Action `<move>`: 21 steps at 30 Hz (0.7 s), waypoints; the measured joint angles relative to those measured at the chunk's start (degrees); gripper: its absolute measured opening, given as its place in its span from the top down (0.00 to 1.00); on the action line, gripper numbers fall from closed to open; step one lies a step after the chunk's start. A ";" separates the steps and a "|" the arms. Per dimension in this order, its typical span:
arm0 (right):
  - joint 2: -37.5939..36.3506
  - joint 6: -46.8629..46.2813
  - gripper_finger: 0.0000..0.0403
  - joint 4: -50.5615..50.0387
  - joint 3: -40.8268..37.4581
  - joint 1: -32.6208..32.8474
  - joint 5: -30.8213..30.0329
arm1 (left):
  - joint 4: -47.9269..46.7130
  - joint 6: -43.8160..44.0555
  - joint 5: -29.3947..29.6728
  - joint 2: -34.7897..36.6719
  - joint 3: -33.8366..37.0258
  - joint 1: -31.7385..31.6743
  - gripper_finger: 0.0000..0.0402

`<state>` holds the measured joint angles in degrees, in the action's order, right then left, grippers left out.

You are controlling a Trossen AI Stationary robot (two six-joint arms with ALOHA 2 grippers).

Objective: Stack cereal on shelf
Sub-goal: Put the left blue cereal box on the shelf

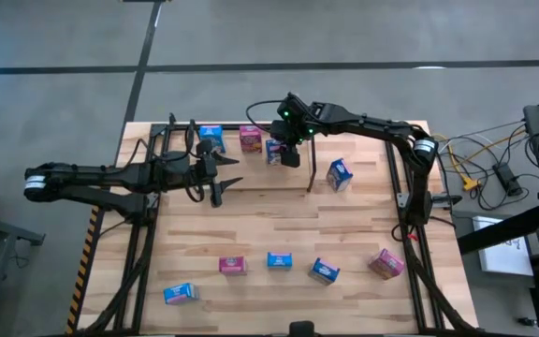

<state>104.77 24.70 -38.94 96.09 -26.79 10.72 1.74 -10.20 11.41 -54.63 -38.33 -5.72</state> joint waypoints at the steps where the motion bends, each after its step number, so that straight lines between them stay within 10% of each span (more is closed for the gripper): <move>1: 0.00 -0.14 0.46 0.00 0.00 0.00 0.00 | 0.00 0.00 0.00 0.00 -0.01 0.00 0.47; 21: -0.20 -1.13 0.46 -3.24 0.00 -3.72 -7.29 | 0.00 0.00 -0.01 0.02 -0.01 0.02 0.47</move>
<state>104.57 23.57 -42.18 96.09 -30.50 3.43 1.74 -10.20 11.40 -54.61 -38.35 -5.69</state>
